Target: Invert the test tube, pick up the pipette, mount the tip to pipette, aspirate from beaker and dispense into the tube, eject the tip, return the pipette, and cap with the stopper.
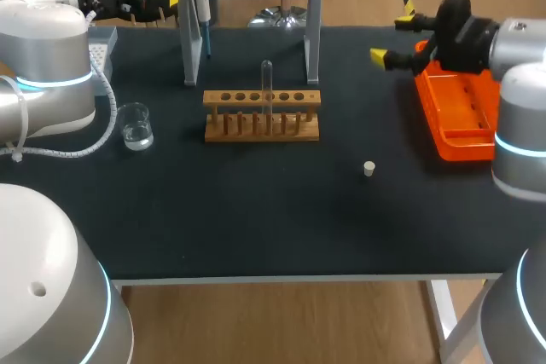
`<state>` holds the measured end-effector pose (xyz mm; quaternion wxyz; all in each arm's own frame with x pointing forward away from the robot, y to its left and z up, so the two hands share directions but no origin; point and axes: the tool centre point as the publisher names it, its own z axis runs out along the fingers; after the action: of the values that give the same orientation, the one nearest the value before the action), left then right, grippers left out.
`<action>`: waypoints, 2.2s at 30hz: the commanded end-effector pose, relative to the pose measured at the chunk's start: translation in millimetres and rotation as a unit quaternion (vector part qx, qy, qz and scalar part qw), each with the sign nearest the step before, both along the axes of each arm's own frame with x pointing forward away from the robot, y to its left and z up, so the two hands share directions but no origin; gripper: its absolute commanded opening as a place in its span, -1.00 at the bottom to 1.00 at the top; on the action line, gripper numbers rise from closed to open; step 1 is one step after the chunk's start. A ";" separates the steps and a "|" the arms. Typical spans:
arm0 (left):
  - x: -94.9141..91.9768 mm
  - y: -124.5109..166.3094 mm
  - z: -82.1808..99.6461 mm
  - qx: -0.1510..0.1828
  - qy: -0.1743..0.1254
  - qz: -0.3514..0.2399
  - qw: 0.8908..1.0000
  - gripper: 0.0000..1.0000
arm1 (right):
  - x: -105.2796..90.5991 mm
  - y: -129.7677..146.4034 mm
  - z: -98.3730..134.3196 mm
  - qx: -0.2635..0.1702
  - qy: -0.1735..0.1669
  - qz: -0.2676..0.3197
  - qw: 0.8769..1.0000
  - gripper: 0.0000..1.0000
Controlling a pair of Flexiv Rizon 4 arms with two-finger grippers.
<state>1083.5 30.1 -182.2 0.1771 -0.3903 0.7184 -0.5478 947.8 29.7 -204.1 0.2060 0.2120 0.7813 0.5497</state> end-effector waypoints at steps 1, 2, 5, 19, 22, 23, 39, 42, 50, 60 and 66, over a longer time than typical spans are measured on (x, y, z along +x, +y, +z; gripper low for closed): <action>0.0 0.0 0.0 0.000 0.000 0.000 1.000 1.00 | -29.9 7.8 -9.0 0.004 -0.028 0.000 1.000 1.00; 0.0 0.0 0.0 0.000 0.000 0.000 1.000 1.00 | -34.6 11.3 -10.9 0.006 -0.032 0.009 0.999 1.00; 0.0 0.0 0.0 0.000 0.000 0.000 1.000 1.00 | -43.7 18.5 -14.4 0.008 -0.036 0.021 0.999 1.00; 0.0 0.0 0.0 0.000 0.000 0.000 1.000 1.00 | -73.9 29.2 -30.9 0.001 -0.039 0.074 0.997 1.00; 0.0 0.0 0.0 0.000 0.000 0.000 1.000 1.00 | -74.1 29.1 -31.2 0.000 -0.037 0.076 0.996 1.00; 0.0 0.0 0.0 0.000 0.000 0.000 1.000 1.00 | -74.1 29.1 -31.2 0.000 -0.037 0.076 0.996 1.00; -29.0 -10.1 1.3 0.002 -0.010 -0.004 1.000 1.00 | -74.1 29.1 -31.2 0.000 -0.037 0.076 0.996 1.00; -59.9 -19.9 -1.8 0.005 -0.018 -0.007 1.000 1.00 | -74.1 29.1 -31.2 0.000 -0.037 0.076 0.996 1.00; -135.8 -45.7 -13.6 0.000 -0.044 -0.025 0.999 1.00 | -74.1 29.1 -31.2 0.000 -0.037 0.076 0.996 1.00; -201.1 -79.2 -30.9 0.018 -0.076 -0.071 0.994 1.00 | -74.1 29.1 -31.2 0.000 -0.037 0.076 0.996 1.00; -219.9 -88.0 -34.1 0.029 -0.088 -0.084 0.992 1.00 | -74.1 29.1 -31.2 0.000 -0.037 0.076 0.996 1.00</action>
<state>875.4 -57.1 -212.5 0.1904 -0.2775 0.7643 -0.5501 874.8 59.3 -235.5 0.1917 0.1315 0.7868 0.5717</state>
